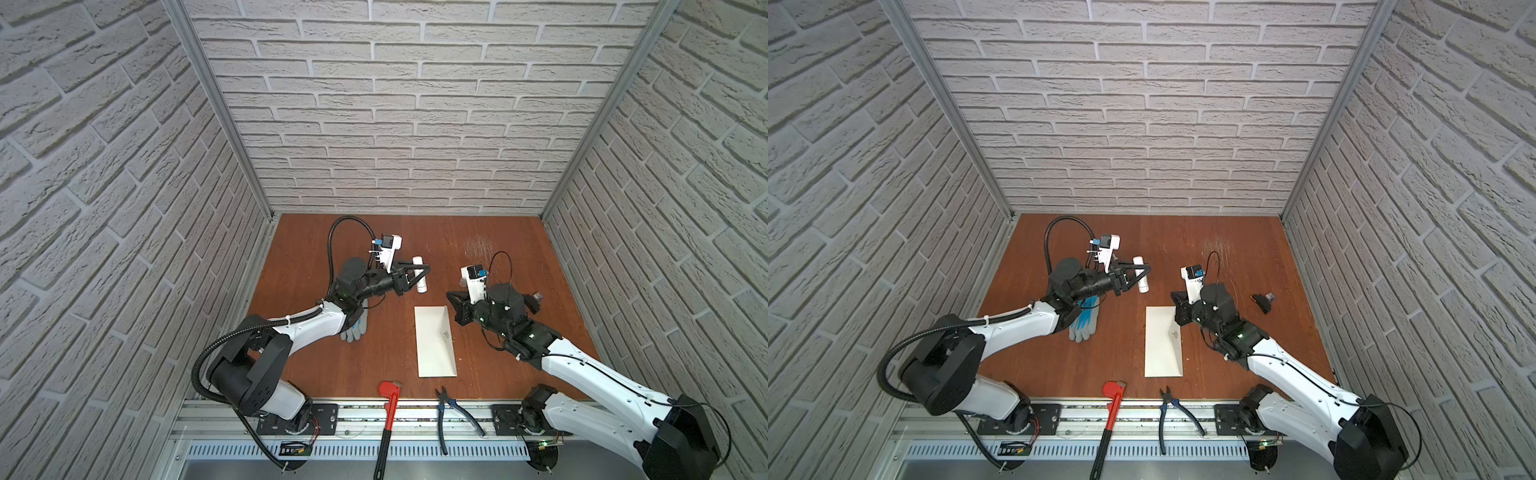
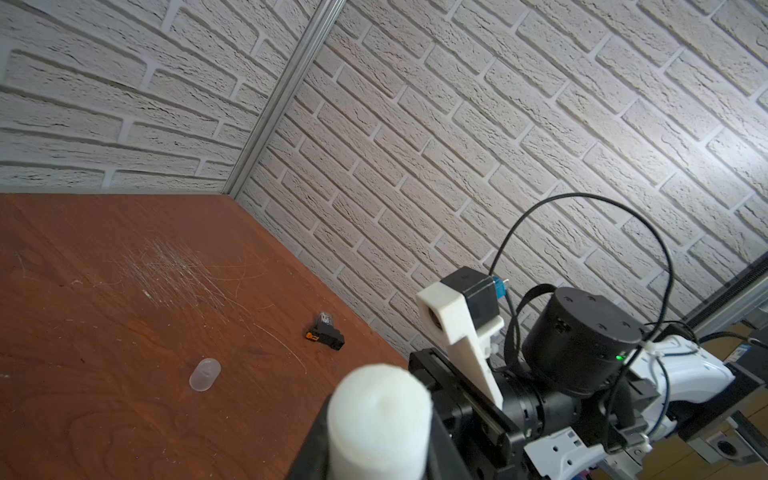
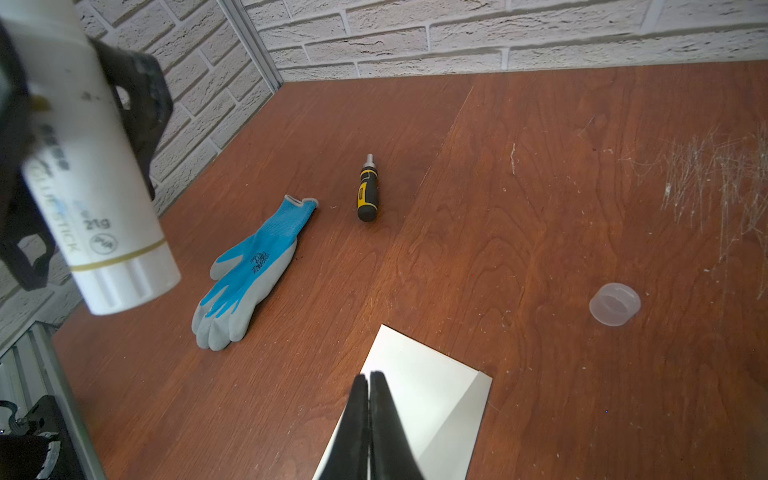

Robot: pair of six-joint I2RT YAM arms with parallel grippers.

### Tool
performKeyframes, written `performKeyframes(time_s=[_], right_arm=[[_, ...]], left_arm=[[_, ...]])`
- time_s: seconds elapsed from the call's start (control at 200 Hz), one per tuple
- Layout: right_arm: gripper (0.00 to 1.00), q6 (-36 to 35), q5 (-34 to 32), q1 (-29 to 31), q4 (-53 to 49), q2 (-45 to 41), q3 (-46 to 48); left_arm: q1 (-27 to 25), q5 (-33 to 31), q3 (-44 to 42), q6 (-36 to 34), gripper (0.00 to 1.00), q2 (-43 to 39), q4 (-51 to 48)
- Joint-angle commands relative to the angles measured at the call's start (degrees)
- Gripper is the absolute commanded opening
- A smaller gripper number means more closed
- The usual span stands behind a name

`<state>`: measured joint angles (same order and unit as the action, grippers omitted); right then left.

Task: Place the letter into the envelope and seal it
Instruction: 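Lower the closed right gripper onto the envelope near the gold emblem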

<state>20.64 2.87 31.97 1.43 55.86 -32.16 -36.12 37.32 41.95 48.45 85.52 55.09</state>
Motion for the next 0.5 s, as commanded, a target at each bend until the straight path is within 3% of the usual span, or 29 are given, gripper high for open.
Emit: performKeyframes(time_s=[0.0, 0.27, 0.495], right_arm=[[0.06, 0.7, 0.5, -0.2, 2.1, 0.2, 0.7], [0.06, 2.1, -2.4, -0.2, -10.3, 3.8, -2.7], [0.06, 3.1, 0.5, -0.2, -19.3, 11.1, -7.5]], left_arm=[[-0.5, 0.0, -1.0, 0.6, 0.00, 1.0, 6.8], [-0.6, -0.8, -2.8, 1.9, 0.00, 2.3, 8.9], [-0.7, -1.0, -4.3, 2.2, 0.00, 2.1, 9.5]])
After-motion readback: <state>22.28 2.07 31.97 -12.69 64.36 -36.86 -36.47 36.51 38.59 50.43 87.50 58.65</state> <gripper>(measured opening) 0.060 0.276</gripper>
